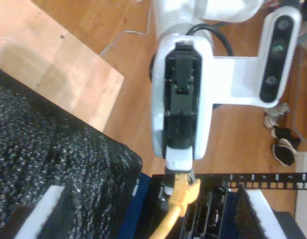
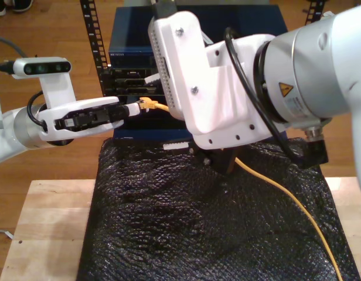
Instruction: Grab the cable and plug it in
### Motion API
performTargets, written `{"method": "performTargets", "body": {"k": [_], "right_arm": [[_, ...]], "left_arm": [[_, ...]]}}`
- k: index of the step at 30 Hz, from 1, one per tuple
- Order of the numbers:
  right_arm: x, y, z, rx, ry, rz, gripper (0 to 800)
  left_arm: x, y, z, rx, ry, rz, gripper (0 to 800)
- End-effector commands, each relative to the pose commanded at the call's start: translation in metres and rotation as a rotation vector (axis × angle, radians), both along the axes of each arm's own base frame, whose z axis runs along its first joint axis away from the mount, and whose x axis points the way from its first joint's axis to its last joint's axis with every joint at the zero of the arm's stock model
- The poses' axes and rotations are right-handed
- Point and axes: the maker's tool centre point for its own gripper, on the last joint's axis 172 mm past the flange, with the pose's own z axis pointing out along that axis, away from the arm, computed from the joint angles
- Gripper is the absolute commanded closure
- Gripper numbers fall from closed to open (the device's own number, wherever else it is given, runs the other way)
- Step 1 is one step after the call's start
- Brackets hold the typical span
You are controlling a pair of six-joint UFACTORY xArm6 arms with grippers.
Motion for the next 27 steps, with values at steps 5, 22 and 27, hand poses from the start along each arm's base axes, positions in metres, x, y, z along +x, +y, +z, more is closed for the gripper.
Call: {"method": "performTargets", "body": {"k": [5, 22, 27], "right_arm": [[0.0058, 0.0021, -0.0045, 0.011, -0.039, -0.006, 37], [0.0091, 0.0088, -0.0054, 0.032, -0.061, -0.013, 323], [0.0091, 0.0089, -0.0044, 0.034, -0.061, -0.013, 352]], "left_arm": [[-0.0015, 0.0003, 0.0, -0.001, 0.009, -0.008, 795], [-0.0064, 0.0013, 0.0023, -0.014, 0.021, -0.037, 795], [-0.0067, 0.0014, 0.0025, -0.016, 0.02, -0.037, 795]]}}
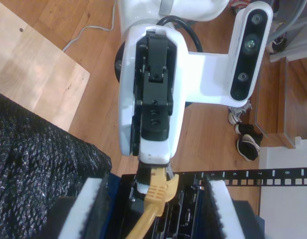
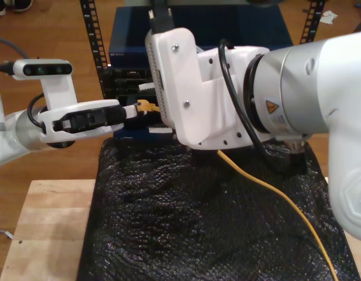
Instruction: Grab the cable and plug it in
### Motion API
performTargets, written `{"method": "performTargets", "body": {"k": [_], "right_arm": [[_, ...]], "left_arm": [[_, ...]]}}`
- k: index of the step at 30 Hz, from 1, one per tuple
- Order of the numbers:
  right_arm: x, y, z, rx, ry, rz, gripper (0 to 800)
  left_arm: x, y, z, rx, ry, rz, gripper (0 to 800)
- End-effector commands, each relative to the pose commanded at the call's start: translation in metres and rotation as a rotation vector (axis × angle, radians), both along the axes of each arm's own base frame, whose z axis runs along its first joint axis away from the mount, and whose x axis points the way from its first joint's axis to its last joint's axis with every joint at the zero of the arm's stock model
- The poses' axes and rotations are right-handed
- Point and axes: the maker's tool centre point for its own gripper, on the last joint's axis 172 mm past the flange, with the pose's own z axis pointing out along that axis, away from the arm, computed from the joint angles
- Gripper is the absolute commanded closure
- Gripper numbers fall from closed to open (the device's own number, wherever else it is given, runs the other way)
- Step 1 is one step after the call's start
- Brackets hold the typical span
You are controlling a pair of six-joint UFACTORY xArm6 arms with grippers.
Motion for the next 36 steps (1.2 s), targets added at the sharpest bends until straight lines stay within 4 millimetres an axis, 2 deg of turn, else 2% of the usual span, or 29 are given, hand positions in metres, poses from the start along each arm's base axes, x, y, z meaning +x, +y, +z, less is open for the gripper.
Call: {"method": "performTargets", "body": {"k": [4, 6, 14, 20, 36], "right_arm": [[0.0, 0.0, 0.0, 0.0, 0.0, 0.0, 401], [0.0, 0.0, 0.0, 0.001, 0.001, -0.001, 456], [0.0002, 0.0002, -0.0007, 0.0, 0.003, -0.002, 486], [0.0004, 0.0002, -0.0003, 0.001, 0.002, -0.002, 584], [0.0009, -0.0003, -0.0003, 0.003, 0.004, -0.005, 599]], "left_arm": [[-0.0035, -0.0033, 0.0018, -0.005, -0.004, -0.017, 794], [-0.0037, -0.0036, 0.0016, -0.007, -0.002, -0.019, 793], [-0.0045, -0.004, 0.0023, -0.008, -0.004, -0.022, 793], [-0.0044, -0.0039, 0.0026, -0.007, -0.005, -0.022, 793], [-0.0063, -0.0028, 0.0047, -0.015, -0.009, -0.029, 793]]}}
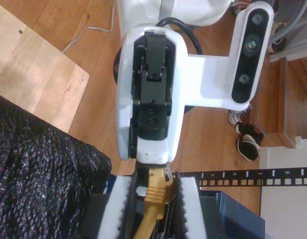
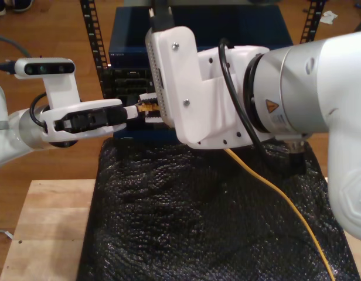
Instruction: Grab the cable and plug it in
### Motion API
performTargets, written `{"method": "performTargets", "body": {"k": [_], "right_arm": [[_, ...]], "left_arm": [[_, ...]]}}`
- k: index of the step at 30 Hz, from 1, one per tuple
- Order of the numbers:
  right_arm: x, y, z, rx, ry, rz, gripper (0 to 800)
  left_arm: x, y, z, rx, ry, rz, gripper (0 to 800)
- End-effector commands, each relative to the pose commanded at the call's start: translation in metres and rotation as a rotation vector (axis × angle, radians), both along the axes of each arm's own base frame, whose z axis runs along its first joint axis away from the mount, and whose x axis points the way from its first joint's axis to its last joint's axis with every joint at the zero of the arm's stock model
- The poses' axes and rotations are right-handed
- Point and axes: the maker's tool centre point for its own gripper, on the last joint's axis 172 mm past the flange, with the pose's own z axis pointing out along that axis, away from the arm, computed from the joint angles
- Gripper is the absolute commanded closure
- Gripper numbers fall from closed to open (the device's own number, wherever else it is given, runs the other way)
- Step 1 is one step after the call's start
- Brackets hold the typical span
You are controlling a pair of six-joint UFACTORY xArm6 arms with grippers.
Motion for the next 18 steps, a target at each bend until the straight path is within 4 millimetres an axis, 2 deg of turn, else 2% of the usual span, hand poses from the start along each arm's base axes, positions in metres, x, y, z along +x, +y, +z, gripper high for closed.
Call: {"method": "performTargets", "body": {"k": [8, 11, 13, 18], "right_arm": [[-0.0002, -0.0002, 0.0007, 0.001, -0.001, 0.0, 661], [-0.0002, -0.0002, 0.0007, 0.001, -0.001, 0.0, 749], [-0.0003, -0.0003, -0.0002, 0.001, 0.001, -0.001, 771], [-0.0008, -0.0004, 0.0001, 0.004, 0.005, -0.003, 798]], "left_arm": [[-0.0003, 0.0002, 0.0003, -0.001, 0.0, -0.001, 793], [-0.0003, 0.0002, 0.0003, -0.001, 0.0, -0.001, 793], [-0.0003, 0.0002, 0.0003, -0.001, 0.0, -0.001, 793], [-0.0003, 0.0002, 0.0003, -0.001, 0.001, -0.002, 778]]}}
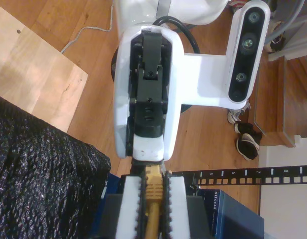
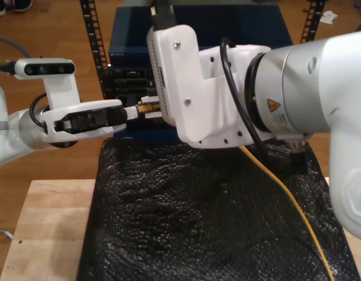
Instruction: Grab the cable and plug it in
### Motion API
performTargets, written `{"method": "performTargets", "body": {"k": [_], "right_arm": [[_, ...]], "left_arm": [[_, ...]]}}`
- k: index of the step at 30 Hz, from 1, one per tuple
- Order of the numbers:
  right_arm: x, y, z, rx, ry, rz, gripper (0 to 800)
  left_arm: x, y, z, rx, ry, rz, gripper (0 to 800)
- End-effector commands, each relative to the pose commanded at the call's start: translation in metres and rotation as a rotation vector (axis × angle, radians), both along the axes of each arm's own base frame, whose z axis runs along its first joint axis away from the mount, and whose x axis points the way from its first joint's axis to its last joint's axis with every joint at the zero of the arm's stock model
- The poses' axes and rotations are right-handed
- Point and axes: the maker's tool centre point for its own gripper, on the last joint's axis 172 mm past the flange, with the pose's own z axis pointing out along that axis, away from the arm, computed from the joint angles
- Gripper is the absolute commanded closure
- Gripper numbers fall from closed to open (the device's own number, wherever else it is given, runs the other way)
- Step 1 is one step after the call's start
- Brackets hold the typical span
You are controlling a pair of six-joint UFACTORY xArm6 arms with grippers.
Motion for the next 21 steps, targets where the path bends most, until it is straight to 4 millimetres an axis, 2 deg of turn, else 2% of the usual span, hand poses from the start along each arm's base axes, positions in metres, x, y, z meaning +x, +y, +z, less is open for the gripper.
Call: {"method": "performTargets", "body": {"k": [1, 4, 5, 6, 10, 21], "right_arm": [[0.0, 0.0, 0.0, 0.001, 0.001, -0.001, 798], [-0.0001, 0.0001, 0.0, 0.003, 0.004, -0.003, 799], [0.0002, 0.0003, -0.0007, 0.004, 0.007, -0.004, 799], [0.0002, 0.0003, 0.0003, 0.009, 0.012, -0.008, 799], [-0.0001, 0.001, -0.0004, 0.011, 0.017, -0.01, 799], [0.0084, 0.0063, -0.002, 0.026, 0.065, -0.043, 799]], "left_arm": [[0.0, 0.0, 0.0, 0.001, 0.001, -0.001, 733], [0.0, 0.0002, 0.0005, -0.002, 0.001, -0.001, 268], [0.0001, 0.0, 0.0, -0.001, 0.001, 0.001, 162], [0.0002, 0.0, -0.0007, -0.002, 0.004, 0.001, 108], [0.0009, -0.0001, 0.0002, -0.002, 0.001, 0.004, 13], [0.0063, -0.0024, -0.0023, 0.025, -0.008, 0.027, 2]]}}
